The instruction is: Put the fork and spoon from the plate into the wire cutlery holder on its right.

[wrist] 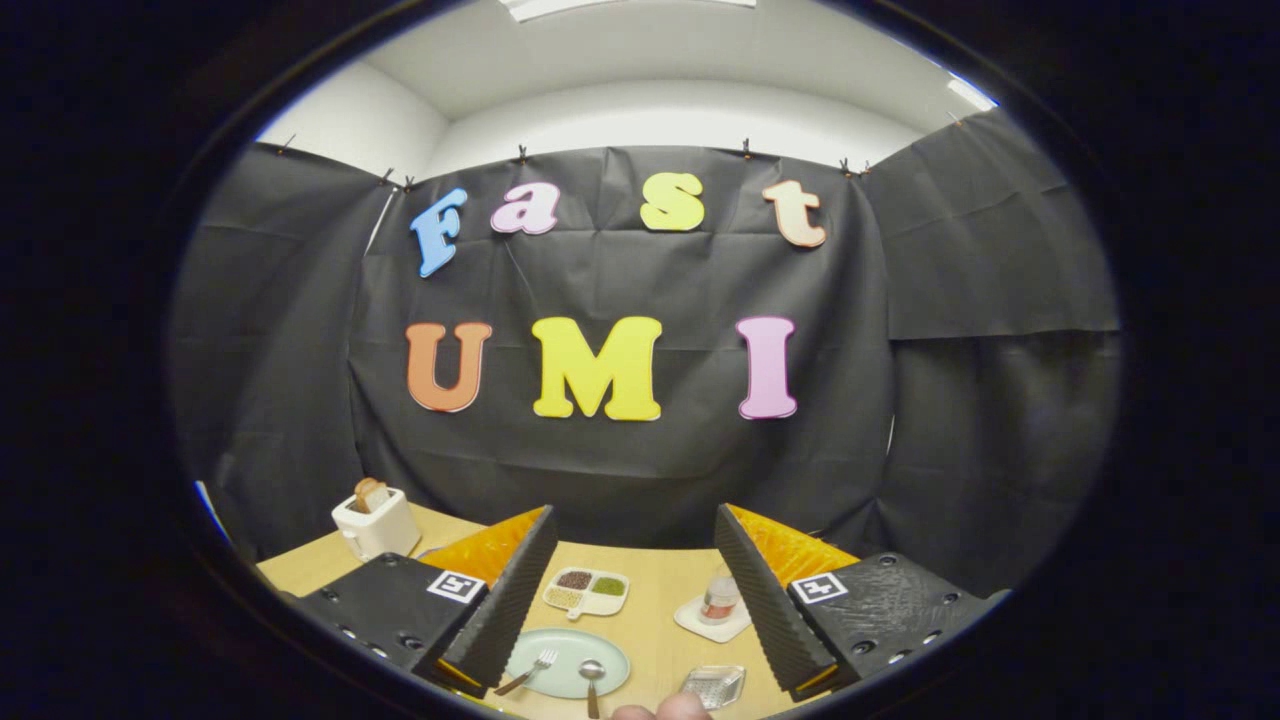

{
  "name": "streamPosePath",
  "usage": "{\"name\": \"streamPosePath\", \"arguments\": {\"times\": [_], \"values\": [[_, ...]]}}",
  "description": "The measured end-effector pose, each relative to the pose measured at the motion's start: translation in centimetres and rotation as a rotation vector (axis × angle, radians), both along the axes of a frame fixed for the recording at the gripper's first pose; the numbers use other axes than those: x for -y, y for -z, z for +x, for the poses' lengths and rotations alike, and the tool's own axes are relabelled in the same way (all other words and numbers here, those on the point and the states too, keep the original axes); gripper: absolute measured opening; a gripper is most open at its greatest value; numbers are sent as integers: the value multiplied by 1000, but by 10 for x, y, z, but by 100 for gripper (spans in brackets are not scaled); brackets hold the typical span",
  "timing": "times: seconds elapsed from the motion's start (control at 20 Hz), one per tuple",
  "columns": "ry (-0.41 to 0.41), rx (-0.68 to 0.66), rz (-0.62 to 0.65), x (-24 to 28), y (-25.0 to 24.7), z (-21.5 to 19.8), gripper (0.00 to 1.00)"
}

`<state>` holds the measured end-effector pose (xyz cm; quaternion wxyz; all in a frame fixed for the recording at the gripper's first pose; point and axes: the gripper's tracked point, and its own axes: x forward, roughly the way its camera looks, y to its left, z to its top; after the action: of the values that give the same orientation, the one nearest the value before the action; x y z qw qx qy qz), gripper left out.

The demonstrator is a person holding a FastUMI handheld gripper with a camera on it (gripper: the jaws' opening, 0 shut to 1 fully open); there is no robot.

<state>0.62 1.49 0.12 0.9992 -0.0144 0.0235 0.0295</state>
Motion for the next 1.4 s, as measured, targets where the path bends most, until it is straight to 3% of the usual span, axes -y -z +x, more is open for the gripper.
{"name": "streamPosePath", "arguments": {"times": [0.35, 0.6, 0.9, 1.15, 1.4], "values": [[-8, -37, -24, 5, 11, 7, 95], [-71, -138, -37, -6, 40, 14, 95], [-169, -475, -63, -24, 132, 17, 95], [-196, -749, -81, -38, 208, 9, 95], [-173, -1027, -108, -43, 286, -13, 96]]}}
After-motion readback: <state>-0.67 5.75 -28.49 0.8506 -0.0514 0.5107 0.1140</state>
